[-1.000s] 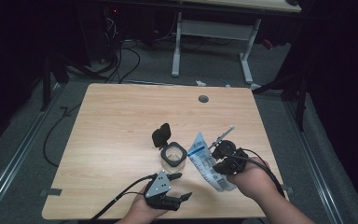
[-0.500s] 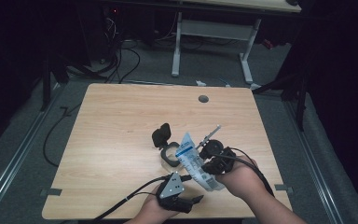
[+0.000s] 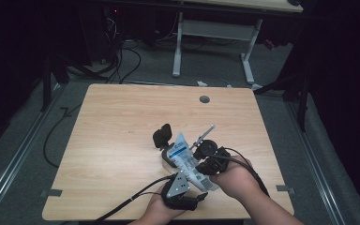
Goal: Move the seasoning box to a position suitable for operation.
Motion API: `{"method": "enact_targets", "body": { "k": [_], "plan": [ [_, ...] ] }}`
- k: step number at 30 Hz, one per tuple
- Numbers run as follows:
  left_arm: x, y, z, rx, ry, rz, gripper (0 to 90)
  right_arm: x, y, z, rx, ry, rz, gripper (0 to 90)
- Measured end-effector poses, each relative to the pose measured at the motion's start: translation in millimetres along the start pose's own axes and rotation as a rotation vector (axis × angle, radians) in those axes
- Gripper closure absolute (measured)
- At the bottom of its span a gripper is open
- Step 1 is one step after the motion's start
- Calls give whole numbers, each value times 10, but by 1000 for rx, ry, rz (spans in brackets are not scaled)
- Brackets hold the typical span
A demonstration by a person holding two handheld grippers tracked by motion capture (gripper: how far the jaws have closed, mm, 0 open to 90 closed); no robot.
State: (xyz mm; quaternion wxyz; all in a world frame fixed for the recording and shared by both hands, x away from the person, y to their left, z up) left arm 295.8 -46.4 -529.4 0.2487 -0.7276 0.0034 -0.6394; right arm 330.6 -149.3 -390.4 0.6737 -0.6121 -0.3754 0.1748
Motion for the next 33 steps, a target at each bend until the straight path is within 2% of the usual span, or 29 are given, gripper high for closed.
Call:
{"method": "enact_targets", "body": {
  "k": [11, 19, 25, 29, 33],
  "plan": [
    [0, -94, -14, 30, 22, -20, 464, 30, 0, -1, -4, -4, -5, 898],
    [1, -136, -48, 43, 34, -25, 488, 23, 1, -15, 3, 0, -3, 898],
    [1, -135, -62, 41, 20, -31, 511, 22, 6, -27, 3, 6, 5, 897],
    [6, -127, -61, 45, 12, -32, 510, 29, 9, -35, -1, 8, 11, 898],
    [11, -120, -57, 64, 24, -43, 494, 70, -1, -32, 2, 4, 12, 898]
  ]
}}
Point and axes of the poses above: each handheld gripper's, and its own axes: y roughly forward along the jaws, x roughly out of its top, z roughly to its left, the point moved 3 cm from there along y, roughly forward along the jaws, and after that the axes turned 1 degree about -x, right-handed, at the moved point
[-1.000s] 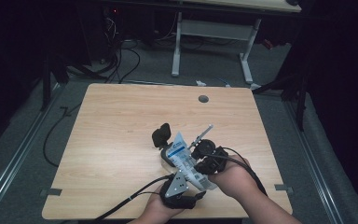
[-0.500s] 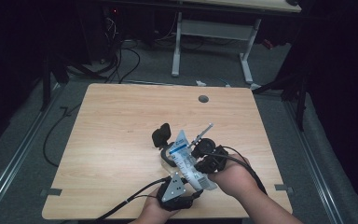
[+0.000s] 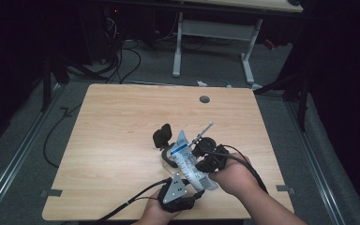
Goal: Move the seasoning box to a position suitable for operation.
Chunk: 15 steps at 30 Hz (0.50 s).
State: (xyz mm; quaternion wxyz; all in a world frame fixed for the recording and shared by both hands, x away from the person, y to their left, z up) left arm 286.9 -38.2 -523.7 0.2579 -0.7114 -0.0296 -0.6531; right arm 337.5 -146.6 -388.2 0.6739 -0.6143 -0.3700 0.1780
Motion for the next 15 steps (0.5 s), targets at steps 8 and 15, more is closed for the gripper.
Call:
{"method": "enact_targets", "body": {
  "k": [8, 15],
  "plan": [
    [9, 43, 23, 27, 26, -2, 474, 53, -18, 1, -13, 2, 2, 898],
    [-11, 68, 39, 43, 53, 4, 460, 81, -22, 15, -21, 0, 3, 899]
  ]
}}
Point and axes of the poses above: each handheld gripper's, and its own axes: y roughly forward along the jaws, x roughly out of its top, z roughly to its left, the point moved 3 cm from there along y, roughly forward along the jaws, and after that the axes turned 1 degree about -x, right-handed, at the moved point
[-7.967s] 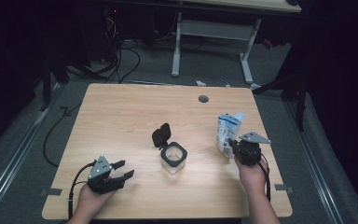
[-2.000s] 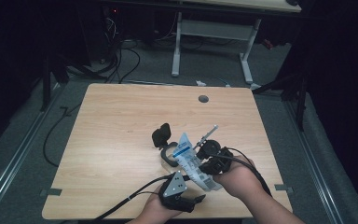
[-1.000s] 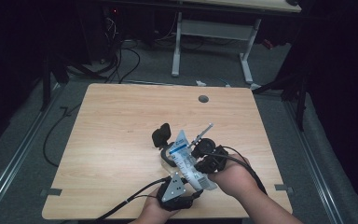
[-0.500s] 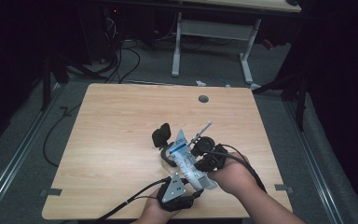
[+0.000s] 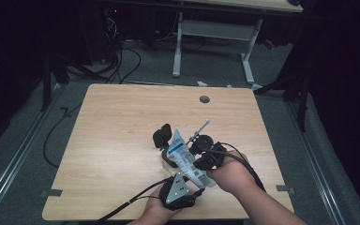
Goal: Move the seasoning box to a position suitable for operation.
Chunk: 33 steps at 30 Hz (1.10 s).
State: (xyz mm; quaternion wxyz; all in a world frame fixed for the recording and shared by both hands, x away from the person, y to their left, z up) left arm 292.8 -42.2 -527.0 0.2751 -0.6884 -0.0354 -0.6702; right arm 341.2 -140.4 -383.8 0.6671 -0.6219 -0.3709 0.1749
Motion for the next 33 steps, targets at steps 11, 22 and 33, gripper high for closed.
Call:
{"method": "enact_targets", "body": {
  "k": [11, 22, 33],
  "plan": [
    [-56, 73, 22, 6, 3, 34, 450, 3, -4, -5, 5, 17, -14, 898],
    [-27, 60, 36, -3, -14, 31, 516, 4, -15, -21, 2, 24, -20, 898],
    [42, -1, -12, -17, -12, 11, 552, -8, -45, -61, -1, 33, -19, 897]
  ]
}}
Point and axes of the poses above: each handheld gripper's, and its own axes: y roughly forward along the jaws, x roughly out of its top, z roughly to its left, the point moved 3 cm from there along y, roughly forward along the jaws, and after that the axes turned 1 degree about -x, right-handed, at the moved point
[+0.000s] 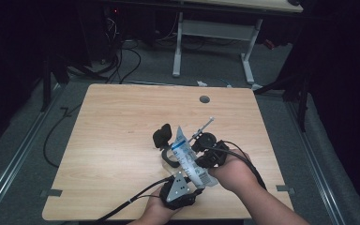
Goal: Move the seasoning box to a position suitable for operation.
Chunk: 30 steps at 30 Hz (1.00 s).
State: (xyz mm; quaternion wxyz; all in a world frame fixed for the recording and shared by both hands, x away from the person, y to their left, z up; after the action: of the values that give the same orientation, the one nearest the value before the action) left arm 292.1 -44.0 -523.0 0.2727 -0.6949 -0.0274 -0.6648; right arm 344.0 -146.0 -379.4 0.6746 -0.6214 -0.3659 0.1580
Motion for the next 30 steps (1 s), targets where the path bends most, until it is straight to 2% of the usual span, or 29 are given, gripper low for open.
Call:
{"method": "enact_targets", "body": {
  "k": [6, 16, 17, 20, 23, 30],
  "plan": [
    [24, 6, -4, 1, 3, 2, 554, 9, -3, -29, 11, 14, 4, 896],
    [49, 3, 8, 12, 1, -3, 559, 37, -25, -56, 55, 103, 1, 892],
    [50, 5, 7, 9, -1, -1, 559, 41, -22, -68, 53, 92, -2, 892],
    [43, 9, -6, 5, -5, 4, 559, 41, -11, -61, 47, 111, 9, 892],
    [42, 4, -26, 7, -2, 6, 558, 39, 6, -47, 45, 82, 8, 893],
    [50, -16, -20, 5, -6, 7, 551, 71, 14, -32, 40, 49, 8, 896]
  ]
}}
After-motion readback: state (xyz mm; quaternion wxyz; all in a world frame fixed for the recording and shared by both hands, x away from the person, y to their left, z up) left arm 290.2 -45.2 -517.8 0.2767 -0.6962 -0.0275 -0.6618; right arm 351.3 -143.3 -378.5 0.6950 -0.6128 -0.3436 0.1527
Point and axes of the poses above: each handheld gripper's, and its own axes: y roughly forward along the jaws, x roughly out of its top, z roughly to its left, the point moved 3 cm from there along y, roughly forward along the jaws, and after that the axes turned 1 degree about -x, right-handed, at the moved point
